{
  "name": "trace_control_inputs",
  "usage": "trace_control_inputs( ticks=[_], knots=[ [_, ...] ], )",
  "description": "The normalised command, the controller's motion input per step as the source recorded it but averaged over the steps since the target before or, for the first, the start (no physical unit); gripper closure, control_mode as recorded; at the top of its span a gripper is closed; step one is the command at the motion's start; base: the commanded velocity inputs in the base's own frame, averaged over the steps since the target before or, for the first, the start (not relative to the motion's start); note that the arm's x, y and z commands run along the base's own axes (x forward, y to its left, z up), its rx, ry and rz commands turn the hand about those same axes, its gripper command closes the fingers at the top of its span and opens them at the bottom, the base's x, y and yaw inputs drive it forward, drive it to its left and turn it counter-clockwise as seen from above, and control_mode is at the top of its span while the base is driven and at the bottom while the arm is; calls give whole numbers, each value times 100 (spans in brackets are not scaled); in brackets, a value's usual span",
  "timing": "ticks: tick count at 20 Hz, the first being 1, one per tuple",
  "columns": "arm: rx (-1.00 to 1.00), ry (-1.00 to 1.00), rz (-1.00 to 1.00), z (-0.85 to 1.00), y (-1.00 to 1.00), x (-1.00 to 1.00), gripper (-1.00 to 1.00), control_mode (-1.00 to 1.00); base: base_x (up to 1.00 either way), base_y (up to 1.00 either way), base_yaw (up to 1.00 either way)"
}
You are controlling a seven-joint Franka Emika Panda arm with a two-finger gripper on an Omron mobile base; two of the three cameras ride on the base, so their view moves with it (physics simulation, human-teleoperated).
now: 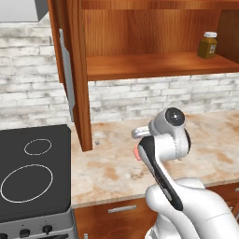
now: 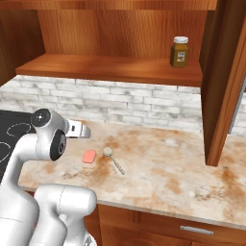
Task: Pick the bar soap and dish brush from the cabinet and place them on the counter.
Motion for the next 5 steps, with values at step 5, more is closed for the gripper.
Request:
trace_control_inputs(
  ticks=[5],
  knots=[
    [4,3,-7,6,23,-11,-100,-100,0,0,0]
  ],
)
